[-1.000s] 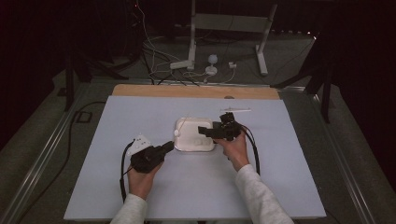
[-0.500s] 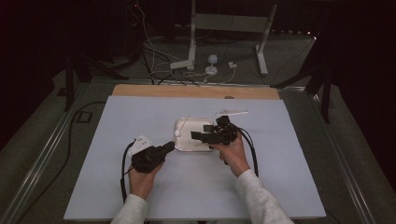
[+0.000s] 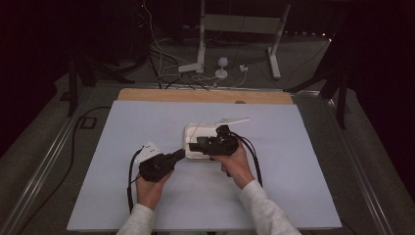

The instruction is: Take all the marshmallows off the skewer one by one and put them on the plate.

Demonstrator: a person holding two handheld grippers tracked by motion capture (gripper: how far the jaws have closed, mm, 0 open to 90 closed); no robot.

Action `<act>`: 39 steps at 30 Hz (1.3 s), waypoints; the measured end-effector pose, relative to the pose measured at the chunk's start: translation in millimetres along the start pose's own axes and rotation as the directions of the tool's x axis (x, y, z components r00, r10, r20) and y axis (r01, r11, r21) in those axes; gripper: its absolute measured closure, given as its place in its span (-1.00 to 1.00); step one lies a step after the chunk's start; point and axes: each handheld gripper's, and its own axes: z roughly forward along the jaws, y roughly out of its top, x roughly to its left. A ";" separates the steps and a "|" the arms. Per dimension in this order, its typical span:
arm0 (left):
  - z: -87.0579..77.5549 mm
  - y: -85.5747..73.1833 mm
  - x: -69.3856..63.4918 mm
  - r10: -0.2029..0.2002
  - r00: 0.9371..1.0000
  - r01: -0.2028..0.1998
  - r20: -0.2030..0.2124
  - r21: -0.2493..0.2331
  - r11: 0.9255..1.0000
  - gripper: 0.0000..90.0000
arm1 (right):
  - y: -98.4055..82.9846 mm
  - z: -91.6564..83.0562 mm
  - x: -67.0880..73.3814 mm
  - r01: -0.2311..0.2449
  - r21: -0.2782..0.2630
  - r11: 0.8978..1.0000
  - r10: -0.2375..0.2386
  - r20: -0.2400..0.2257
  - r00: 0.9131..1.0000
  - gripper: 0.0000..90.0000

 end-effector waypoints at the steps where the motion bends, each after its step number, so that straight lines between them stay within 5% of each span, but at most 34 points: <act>1: 0.0 0.0 -0.2 0.004 1.000 -0.004 0.005 0.000 1.000 1.00 | 0.7 1.4 0.2 -0.011 0.000 1.000 0.011 -0.020 1.000 0.01; 16: 2.4 0.9 -5.0 0.032 0.999 -0.032 0.039 -0.001 0.999 1.00 | 1.1 5.1 1.4 -0.073 -0.015 0.997 0.071 -0.115 0.991 0.57; 29: 0.5 4.6 -8.6 0.079 0.997 -0.079 0.003 0.017 0.997 1.00 | 14.8 -6.2 4.9 -0.074 -0.027 0.997 0.072 -0.061 0.996 0.72; 30: 0.6 3.4 -8.9 0.091 0.996 -0.091 -0.007 0.040 0.995 1.00 | 16.8 -12.2 3.9 -0.082 -0.068 0.994 0.080 -0.026 0.996 0.74; 33: -1.9 -1.1 -4.2 0.081 0.997 -0.081 -0.005 0.044 0.996 1.00 | 23.1 -27.9 -7.2 -0.137 -0.140 0.981 0.134 -0.035 0.990 0.75; 36: 2.8 2.2 -10.7 0.118 0.993 -0.118 -0.002 0.049 0.992 1.00 | 30.7 -36.3 -13.8 -0.127 -0.110 0.986 0.127 -0.008 0.992 0.75; 39: 3.1 2.0 -11.3 0.112 0.994 -0.111 0.000 0.041 0.993 1.00 | 37.4 -38.7 -10.6 -0.105 -0.103 0.989 0.108 0.022 0.994 0.75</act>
